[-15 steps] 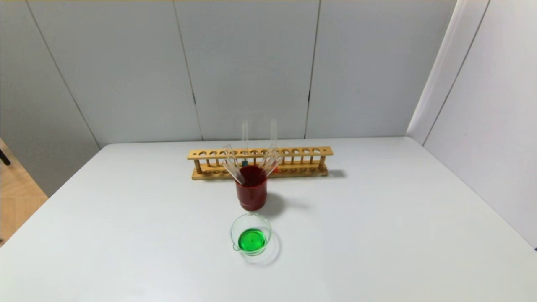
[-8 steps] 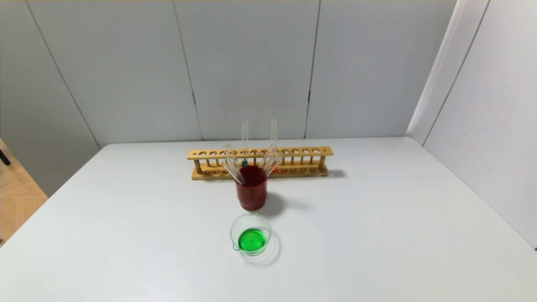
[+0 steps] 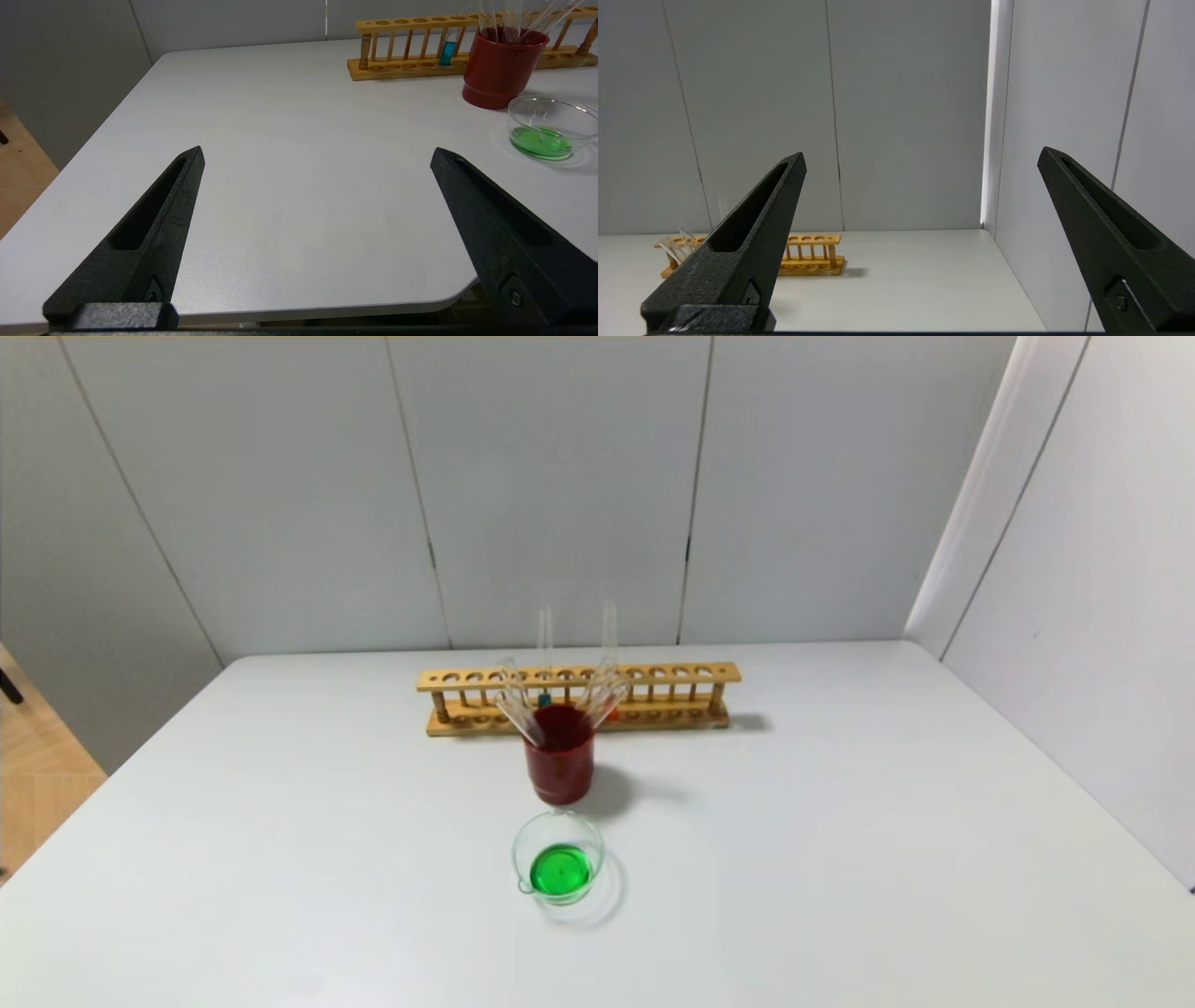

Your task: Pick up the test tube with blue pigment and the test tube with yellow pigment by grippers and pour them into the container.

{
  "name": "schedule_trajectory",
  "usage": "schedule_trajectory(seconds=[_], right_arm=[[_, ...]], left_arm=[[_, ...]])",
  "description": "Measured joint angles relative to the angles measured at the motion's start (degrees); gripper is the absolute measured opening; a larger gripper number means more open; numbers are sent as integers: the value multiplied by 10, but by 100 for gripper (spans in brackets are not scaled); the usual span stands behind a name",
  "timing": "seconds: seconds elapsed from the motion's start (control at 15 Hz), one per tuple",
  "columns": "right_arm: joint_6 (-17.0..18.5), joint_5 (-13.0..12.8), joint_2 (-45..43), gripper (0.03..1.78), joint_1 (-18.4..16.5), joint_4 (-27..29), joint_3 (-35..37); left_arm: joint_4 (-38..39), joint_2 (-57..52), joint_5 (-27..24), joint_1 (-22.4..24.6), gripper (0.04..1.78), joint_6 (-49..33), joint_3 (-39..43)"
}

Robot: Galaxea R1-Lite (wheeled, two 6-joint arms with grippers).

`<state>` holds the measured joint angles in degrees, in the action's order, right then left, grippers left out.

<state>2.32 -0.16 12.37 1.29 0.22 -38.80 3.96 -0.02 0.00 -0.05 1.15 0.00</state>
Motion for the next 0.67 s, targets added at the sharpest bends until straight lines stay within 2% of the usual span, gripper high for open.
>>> schedule_trajectory(seconds=[0.33, 0.47, 0.67], right_arm=[[-7, 4, -74, 174, -7, 1, 5], [-6, -4, -103, 174, -10, -2, 4], [-2, 1, -120, 174, -10, -1, 72]], left_arm=[[0, 0, 0, 0, 171, 0, 0], [0, 0, 0, 0, 171, 0, 0], [0, 0, 0, 0, 171, 0, 0]])
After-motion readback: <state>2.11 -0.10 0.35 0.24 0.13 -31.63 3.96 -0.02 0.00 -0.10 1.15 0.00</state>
